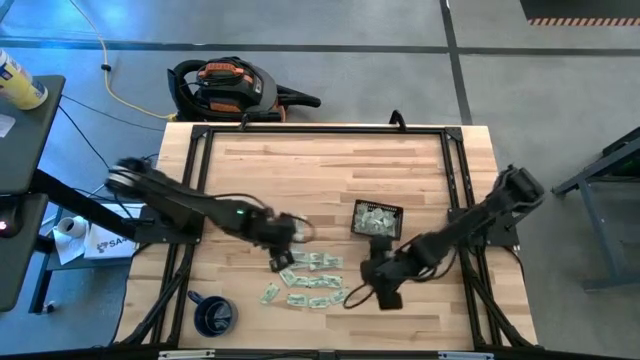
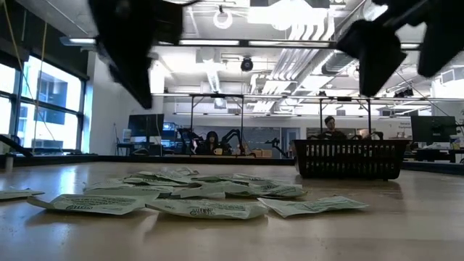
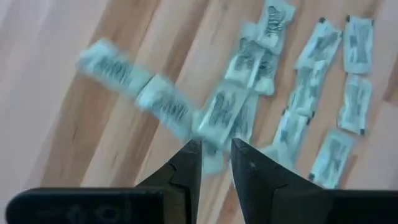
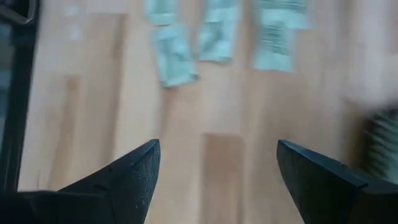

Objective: Pick and place Stevia / Truvia into bins
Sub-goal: Put the stevia packet into the black bin

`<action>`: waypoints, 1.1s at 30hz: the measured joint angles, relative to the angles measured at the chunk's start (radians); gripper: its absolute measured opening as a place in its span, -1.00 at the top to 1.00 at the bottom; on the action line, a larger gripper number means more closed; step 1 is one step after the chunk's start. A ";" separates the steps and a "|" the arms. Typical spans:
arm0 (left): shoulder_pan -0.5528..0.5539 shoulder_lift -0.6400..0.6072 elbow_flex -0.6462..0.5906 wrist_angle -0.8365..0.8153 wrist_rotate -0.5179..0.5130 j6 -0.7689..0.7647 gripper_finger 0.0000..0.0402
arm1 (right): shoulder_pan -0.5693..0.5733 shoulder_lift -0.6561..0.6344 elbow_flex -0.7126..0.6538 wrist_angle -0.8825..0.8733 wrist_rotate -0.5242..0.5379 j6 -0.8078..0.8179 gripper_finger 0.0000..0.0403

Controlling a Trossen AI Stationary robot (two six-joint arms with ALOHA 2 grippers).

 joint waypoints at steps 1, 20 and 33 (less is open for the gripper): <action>-0.013 -0.043 -0.037 0.003 -0.021 -0.047 0.39 | -0.001 0.026 0.000 0.036 -0.023 -0.025 -0.55; -0.113 -0.239 -0.152 -0.148 -0.162 -0.160 0.42 | -0.040 0.318 0.001 0.424 -0.106 0.074 -0.43; -0.113 -0.239 -0.152 -0.187 -0.193 -0.007 0.42 | -0.020 0.370 0.005 0.484 -0.040 0.091 0.28</action>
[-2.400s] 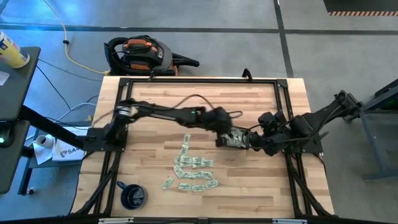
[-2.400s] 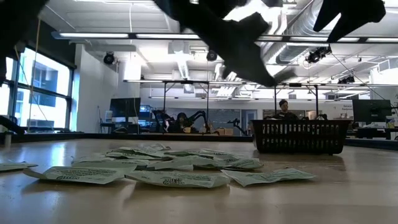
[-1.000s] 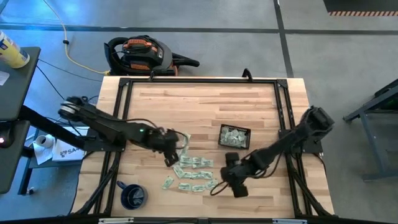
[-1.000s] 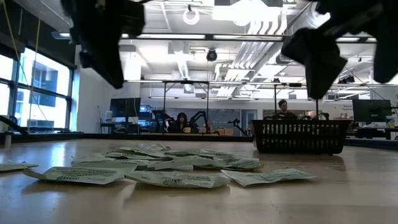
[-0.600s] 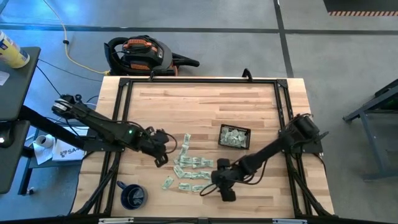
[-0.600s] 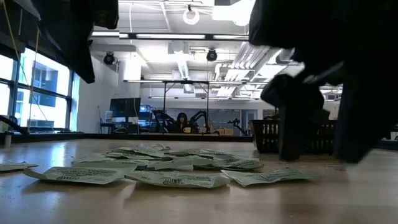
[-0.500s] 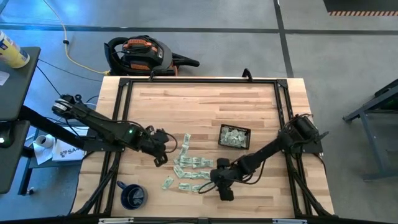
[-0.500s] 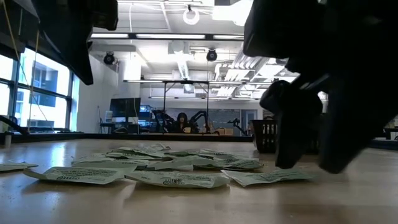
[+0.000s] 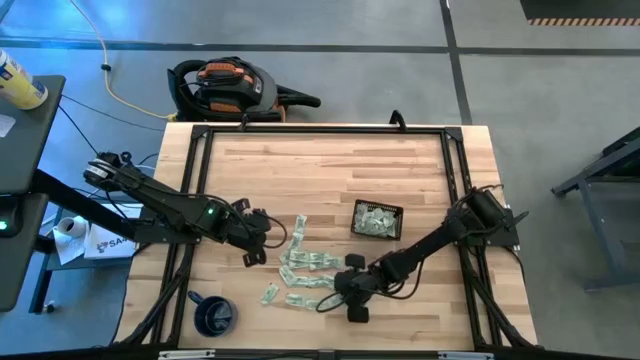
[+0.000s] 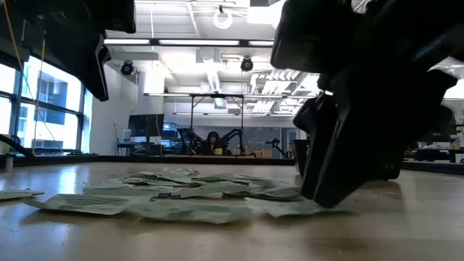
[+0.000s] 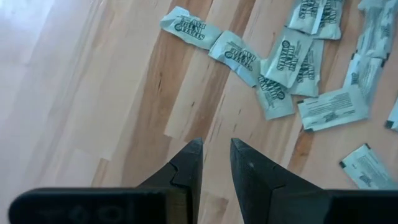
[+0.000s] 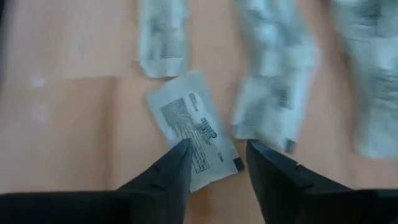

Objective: Pick and place Stevia / Truvia into bins
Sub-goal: Put the stevia packet into the black bin

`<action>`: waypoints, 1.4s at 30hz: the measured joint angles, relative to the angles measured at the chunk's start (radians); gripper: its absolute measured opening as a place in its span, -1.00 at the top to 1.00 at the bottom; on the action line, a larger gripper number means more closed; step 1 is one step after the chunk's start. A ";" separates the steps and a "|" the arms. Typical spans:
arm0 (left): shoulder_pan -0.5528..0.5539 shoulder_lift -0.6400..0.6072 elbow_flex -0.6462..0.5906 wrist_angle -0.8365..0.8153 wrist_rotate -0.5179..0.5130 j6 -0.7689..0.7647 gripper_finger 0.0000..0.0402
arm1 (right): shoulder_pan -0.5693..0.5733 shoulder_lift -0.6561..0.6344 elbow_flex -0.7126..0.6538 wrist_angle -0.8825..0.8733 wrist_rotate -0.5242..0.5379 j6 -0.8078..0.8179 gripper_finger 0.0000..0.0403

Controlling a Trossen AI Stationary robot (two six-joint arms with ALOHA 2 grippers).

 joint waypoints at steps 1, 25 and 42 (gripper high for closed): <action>0.000 0.000 0.000 -0.005 0.000 0.000 0.42 | 0.008 0.008 0.000 0.015 -0.010 -0.001 0.31; 0.000 0.000 0.000 -0.038 0.002 -0.096 0.42 | 0.003 -0.132 -0.016 -0.194 0.251 0.495 0.99; -0.001 0.001 0.001 -0.048 0.010 -0.137 0.42 | -0.278 -0.514 -0.007 -0.914 0.349 0.492 0.99</action>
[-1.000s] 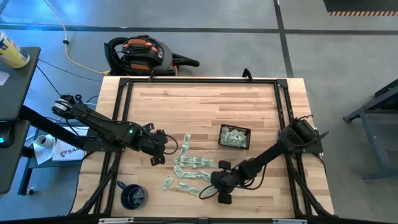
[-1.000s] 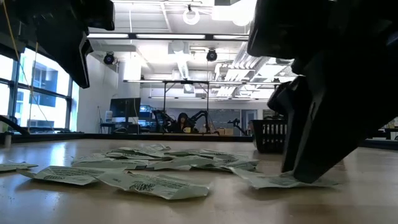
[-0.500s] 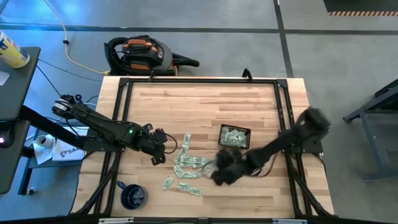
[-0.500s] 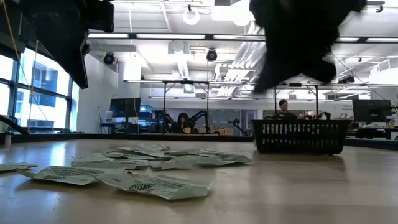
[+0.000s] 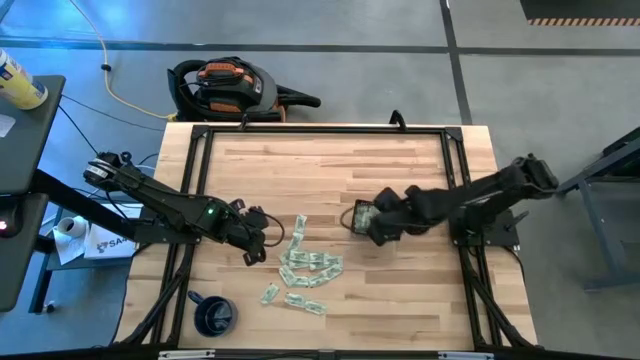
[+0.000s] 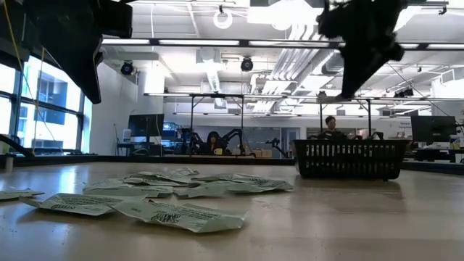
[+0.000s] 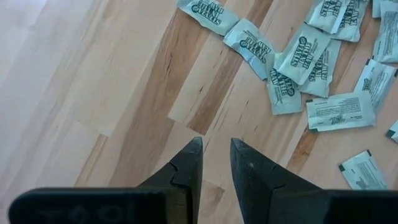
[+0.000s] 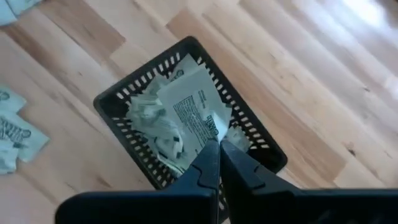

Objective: Pick and place Stevia / Truvia into bins
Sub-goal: Put the stevia packet into the black bin

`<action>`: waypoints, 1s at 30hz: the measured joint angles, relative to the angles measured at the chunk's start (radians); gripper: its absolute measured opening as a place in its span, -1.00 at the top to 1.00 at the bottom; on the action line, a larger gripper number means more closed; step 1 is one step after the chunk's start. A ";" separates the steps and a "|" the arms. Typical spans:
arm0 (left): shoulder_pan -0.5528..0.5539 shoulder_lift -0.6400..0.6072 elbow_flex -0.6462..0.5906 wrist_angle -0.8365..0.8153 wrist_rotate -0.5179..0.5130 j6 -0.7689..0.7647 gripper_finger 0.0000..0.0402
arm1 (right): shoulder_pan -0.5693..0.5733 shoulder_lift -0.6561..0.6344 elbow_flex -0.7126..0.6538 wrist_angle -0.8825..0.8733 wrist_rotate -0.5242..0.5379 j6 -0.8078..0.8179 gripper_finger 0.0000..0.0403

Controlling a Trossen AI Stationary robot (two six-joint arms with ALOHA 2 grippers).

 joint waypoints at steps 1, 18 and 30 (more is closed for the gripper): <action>0.000 0.000 0.000 -0.002 0.006 -0.010 0.42 | -0.017 0.012 0.000 0.007 -0.024 -0.026 0.99; 0.000 0.001 -0.227 0.333 0.360 -0.347 0.41 | -0.059 0.085 0.000 -0.052 -0.001 -0.126 -0.21; -0.192 0.037 -0.238 0.585 0.271 -0.516 0.40 | 0.086 0.080 0.000 -0.140 -0.039 -0.153 -0.49</action>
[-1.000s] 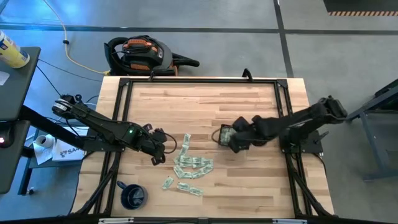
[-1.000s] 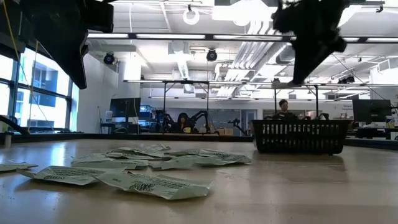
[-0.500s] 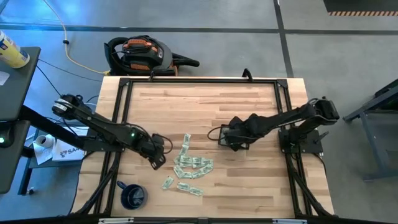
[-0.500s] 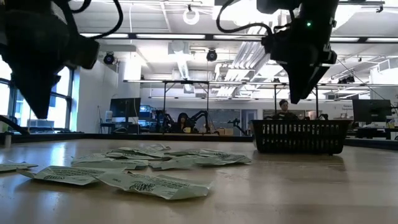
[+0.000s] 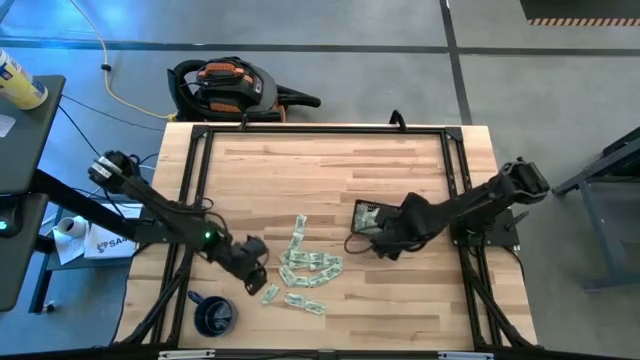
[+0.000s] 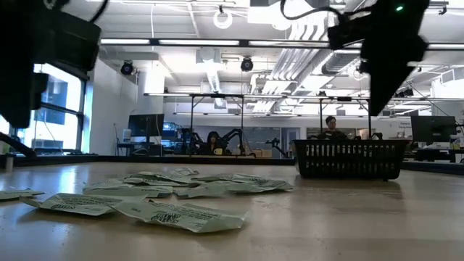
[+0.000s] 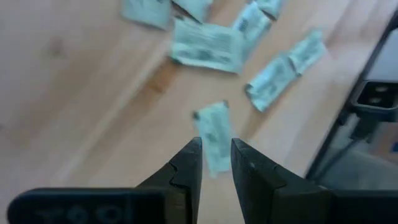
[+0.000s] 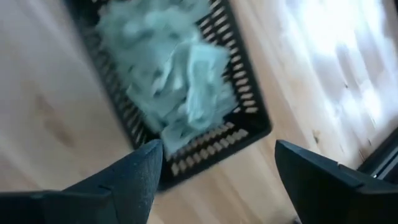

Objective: Pick and place Stevia / Truvia into bins
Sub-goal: Put the stevia packet into the black bin

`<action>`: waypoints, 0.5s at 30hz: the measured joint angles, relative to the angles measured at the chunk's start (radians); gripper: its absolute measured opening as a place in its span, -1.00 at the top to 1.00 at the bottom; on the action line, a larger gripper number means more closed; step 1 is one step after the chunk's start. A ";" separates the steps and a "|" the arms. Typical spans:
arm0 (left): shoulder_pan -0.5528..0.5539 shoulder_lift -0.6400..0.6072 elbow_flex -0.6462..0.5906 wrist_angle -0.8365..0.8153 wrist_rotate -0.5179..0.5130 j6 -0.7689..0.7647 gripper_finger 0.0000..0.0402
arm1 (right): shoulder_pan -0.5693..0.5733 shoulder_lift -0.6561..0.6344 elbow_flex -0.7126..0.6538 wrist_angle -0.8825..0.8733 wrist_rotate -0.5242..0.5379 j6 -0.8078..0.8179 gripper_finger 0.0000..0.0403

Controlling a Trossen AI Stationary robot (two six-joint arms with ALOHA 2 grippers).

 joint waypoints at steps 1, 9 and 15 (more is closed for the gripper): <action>-0.019 0.010 0.000 0.031 -0.006 -0.040 0.38 | 0.014 0.000 0.000 0.000 -0.003 -0.001 -0.49; -0.097 0.197 0.093 0.058 -0.034 -0.244 -0.16 | 0.096 0.000 0.000 -0.003 0.045 0.000 -0.49; -0.096 0.359 0.263 -0.108 -0.070 -0.262 -0.38 | 0.100 0.000 0.001 -0.018 0.094 -0.001 -0.49</action>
